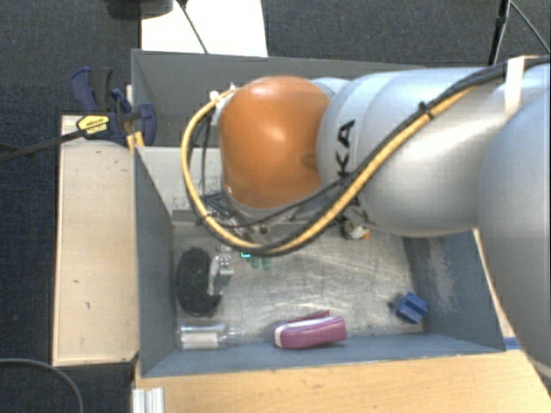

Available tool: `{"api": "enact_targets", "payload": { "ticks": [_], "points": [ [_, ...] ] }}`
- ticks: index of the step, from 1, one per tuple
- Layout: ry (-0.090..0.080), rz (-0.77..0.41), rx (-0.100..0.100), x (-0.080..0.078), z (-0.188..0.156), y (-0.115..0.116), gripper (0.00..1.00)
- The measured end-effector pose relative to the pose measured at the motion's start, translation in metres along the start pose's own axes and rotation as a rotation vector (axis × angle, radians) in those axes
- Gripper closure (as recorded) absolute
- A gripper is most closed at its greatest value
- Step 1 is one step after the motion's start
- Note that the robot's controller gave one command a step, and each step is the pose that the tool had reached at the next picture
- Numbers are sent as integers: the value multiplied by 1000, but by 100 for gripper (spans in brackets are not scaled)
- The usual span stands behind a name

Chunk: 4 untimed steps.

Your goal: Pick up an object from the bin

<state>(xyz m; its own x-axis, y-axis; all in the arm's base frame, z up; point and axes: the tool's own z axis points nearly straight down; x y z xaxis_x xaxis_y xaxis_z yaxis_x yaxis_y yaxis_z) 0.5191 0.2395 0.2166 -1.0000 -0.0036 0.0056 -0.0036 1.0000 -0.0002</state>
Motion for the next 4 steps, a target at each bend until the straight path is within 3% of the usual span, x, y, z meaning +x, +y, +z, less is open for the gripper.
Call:
{"api": "enact_targets", "payload": {
  "ticks": [1,2,3,4],
  "points": [
    [-6,-267,2,10,-15,-47,0],
    [-13,-386,-2,-17,146,-77,0],
    [-16,-432,4,-65,109,-122,0],
    [-6,128,-1,-27,101,-139,0]
  ]
}}
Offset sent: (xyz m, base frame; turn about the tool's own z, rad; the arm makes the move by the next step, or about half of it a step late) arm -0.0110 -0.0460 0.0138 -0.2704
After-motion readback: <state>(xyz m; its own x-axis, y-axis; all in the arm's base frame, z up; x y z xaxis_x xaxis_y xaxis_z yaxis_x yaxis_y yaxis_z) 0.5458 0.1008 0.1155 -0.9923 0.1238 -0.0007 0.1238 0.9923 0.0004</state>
